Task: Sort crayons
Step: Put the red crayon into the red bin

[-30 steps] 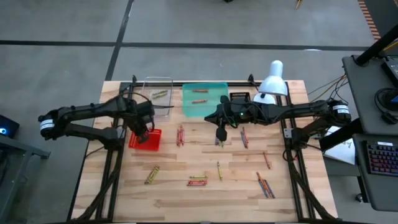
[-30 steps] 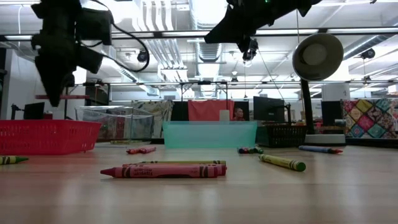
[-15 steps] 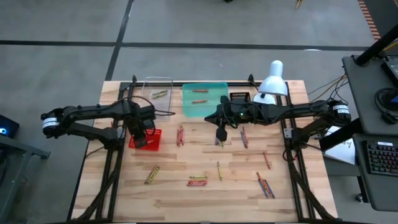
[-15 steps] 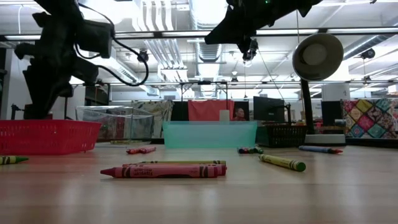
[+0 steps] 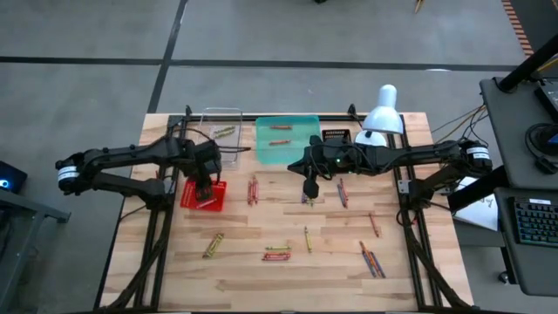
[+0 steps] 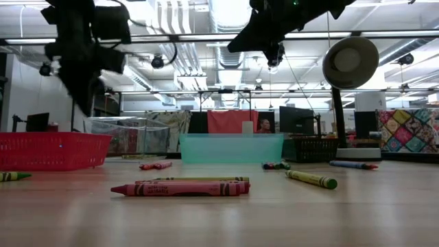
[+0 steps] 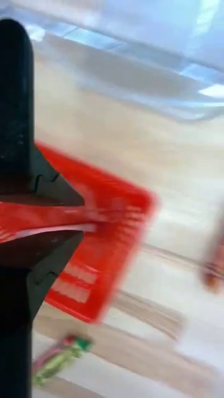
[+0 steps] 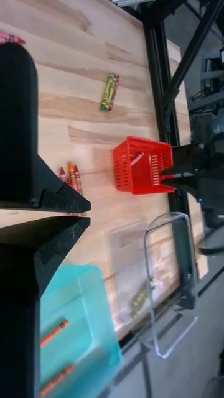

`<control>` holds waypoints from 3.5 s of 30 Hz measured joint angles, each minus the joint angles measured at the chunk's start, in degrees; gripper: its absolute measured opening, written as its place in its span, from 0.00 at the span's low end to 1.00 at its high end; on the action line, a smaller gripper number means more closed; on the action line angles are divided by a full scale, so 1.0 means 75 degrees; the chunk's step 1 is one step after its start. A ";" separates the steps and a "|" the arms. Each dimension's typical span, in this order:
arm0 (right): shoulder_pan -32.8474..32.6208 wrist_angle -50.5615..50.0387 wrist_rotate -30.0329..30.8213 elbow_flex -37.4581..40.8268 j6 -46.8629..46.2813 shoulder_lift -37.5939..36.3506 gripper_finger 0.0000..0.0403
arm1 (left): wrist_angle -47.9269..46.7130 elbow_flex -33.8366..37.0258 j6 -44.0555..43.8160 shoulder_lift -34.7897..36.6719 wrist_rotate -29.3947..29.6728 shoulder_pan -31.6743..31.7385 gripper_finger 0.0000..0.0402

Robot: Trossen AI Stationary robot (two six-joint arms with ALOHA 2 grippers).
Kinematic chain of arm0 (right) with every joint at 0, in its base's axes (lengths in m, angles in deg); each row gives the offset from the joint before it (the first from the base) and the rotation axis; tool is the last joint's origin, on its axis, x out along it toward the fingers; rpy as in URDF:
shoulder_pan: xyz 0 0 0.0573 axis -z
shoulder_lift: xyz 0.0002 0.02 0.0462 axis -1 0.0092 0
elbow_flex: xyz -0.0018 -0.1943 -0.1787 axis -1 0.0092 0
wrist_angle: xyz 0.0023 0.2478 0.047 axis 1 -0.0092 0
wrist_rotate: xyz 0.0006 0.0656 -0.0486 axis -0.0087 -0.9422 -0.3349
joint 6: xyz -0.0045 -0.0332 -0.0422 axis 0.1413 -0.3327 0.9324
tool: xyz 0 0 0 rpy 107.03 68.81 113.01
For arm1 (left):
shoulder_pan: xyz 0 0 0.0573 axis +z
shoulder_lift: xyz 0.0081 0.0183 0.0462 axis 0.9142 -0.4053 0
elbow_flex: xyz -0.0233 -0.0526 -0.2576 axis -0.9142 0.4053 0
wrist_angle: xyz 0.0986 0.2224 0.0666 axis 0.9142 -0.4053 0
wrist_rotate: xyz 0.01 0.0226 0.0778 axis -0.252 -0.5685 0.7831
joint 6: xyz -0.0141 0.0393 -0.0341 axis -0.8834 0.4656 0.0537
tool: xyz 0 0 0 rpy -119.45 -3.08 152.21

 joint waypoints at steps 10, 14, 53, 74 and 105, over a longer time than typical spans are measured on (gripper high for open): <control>0.0000 -0.1314 -0.0003 0.0000 -0.1217 0.0000 0.03 | 0.3886 0.0061 0.1943 0.0360 -0.0208 -0.0003 0.12; 0.0000 -0.2238 -0.0015 0.0000 -0.2042 0.0000 0.03 | 0.5271 0.0134 0.2187 0.0198 -0.0213 -0.0003 0.12; -0.0751 -0.9033 -0.1545 0.0553 -0.7614 -0.0003 0.03 | 0.7721 0.0122 0.2320 -0.1509 -0.0219 0.0015 0.12; -0.1559 -0.8980 -0.1992 0.1124 -0.7633 -0.0003 0.05 | 0.7921 0.0116 0.2284 -0.1507 -0.0219 0.0015 0.12; -0.1556 -0.6956 -0.2081 0.2795 -0.8617 -0.0003 0.31 | 0.7918 0.0116 0.2024 -0.1501 -0.0219 0.0015 0.12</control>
